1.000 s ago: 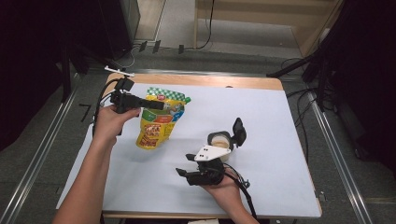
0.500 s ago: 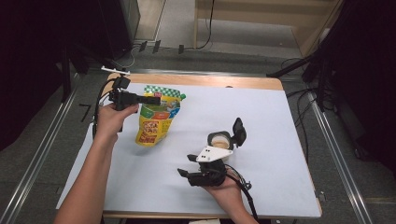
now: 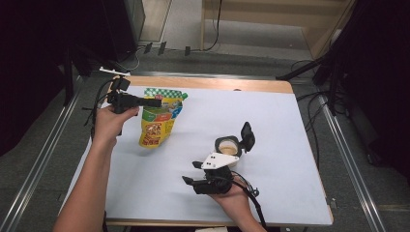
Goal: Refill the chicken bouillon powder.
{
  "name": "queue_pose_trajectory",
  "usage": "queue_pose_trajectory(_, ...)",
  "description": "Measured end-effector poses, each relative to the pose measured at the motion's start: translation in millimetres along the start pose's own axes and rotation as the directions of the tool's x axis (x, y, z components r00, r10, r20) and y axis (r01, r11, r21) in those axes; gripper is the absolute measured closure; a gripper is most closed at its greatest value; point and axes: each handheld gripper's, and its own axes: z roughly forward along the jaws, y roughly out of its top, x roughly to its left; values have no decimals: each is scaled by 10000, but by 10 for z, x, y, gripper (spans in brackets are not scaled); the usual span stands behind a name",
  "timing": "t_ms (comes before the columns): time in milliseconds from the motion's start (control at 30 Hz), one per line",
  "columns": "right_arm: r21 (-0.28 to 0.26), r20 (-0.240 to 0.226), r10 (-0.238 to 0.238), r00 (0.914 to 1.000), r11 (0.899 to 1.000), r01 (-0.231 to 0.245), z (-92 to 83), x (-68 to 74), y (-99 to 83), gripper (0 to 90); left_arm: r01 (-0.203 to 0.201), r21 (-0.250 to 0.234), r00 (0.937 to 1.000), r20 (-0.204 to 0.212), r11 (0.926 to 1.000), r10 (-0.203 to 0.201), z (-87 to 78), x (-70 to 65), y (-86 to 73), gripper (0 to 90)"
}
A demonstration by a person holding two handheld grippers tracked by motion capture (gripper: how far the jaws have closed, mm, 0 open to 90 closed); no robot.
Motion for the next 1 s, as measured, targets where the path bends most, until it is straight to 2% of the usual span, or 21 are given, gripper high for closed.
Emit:
queue_pose_trajectory(100,-14,-24,2,10000,10000,-2,3,3,4,416,-101,36,9996,264,9999,100,16,-9,-26,861)
queue_pose_trajectory(167,16,-8,-56,10000,10000,56,4,13,8,416,-225,0,9996,185,9997,225,18,-21,-46,850)
queue_pose_trajectory(500,77,-116,-101,9999,9999,102,30,22,12,416,-70,-78,9999,147,9999,71,-59,-10,-102,824)
queue_pose_trajectory(633,81,-126,-115,9999,9999,116,32,24,17,416,-147,-121,9999,5,9998,147,-112,-34,-112,811)
queue_pose_trajectory(867,72,-151,-148,9998,9999,150,36,26,22,417,-187,-88,9998,18,9998,187,-147,-84,-124,778)
queue_pose_trajectory(1000,65,-135,-104,9999,9999,105,28,19,24,420,-320,-109,9993,-199,9994,318,-190,-137,-116,752)
